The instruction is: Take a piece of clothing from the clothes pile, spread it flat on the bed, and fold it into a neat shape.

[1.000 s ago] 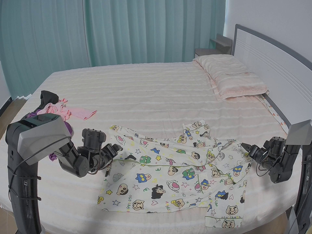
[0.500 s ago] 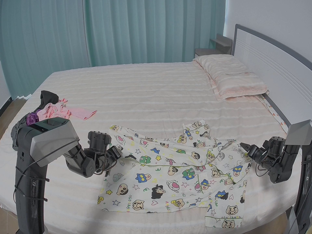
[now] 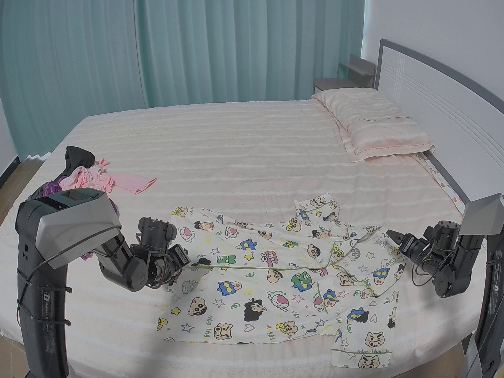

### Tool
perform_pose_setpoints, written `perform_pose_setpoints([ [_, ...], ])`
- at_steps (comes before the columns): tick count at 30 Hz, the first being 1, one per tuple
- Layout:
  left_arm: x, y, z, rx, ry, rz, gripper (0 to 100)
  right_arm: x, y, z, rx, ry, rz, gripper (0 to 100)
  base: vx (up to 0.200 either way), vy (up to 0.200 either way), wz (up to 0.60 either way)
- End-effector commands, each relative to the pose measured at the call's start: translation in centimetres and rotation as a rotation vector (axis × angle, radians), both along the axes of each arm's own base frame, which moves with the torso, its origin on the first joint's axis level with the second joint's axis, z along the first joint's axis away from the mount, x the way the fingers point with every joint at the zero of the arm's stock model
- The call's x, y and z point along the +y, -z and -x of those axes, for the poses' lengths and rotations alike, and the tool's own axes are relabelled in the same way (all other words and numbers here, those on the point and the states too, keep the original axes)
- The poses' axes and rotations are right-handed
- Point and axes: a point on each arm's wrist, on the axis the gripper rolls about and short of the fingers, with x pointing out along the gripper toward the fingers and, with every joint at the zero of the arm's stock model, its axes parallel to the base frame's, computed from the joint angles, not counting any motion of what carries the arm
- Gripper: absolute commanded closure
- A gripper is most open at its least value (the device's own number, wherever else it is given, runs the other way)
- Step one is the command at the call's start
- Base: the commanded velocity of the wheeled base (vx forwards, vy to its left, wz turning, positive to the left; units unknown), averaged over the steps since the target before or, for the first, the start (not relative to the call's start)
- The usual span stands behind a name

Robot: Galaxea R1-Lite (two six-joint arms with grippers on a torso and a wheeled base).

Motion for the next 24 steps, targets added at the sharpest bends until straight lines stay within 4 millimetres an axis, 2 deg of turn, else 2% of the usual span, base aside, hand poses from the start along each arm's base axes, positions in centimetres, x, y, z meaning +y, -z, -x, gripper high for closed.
perform_pose_setpoints([
  [1, -0.5, -0.5, 1.1, 0.021, 0.013, -0.015, 100, 0.1, 0.1, 0.0, 0.002, -0.002, 0.001, 0, 0.000, 0.000, 0.00],
  [7, -0.6, -0.3, 1.4, 0.034, 0.014, -0.024, 100, 0.1, 0.1, 0.0, 0.002, -0.002, 0.001, 0, 0.000, 0.000, 0.00],
  [8, -0.6, -0.3, 1.4, 0.034, 0.014, -0.024, 0, 0.1, 0.1, 0.0, 0.002, -0.002, 0.001, 0, 0.000, 0.000, 0.00],
  [12, -0.5, -0.5, 1.3, 0.026, 0.011, -0.023, 0, 0.1, 0.0, 0.0, 0.001, -0.001, 0.000, 0, 0.000, 0.000, 0.00],
  [17, -0.2, -2.0, 2.0, 0.005, 0.007, -0.010, 0, 0.0, -0.9, 0.1, -0.020, 0.002, 0.002, 0, 0.000, 0.000, 0.00],
  [20, 0.0, -4.4, 3.4, -0.028, 0.016, 0.012, 0, 0.0, -2.8, 0.5, -0.062, 0.000, 0.007, 0, 0.000, 0.000, 0.00],
  [21, 0.0, -4.5, 3.5, -0.029, 0.016, 0.013, 0, 0.0, -2.9, 0.5, -0.065, 0.000, 0.007, 0, 0.000, 0.000, 0.00],
  [22, 0.2, -5.5, 4.6, -0.039, 0.023, 0.021, 0, 0.1, -3.9, 0.9, -0.078, -0.003, 0.008, 0, 0.000, 0.000, 0.00],
  [24, 0.4, -6.1, 5.9, -0.030, 0.048, 0.034, 0, 0.5, -4.1, 1.3, -0.069, -0.012, 0.007, 0, 0.000, 0.000, 0.00],
])
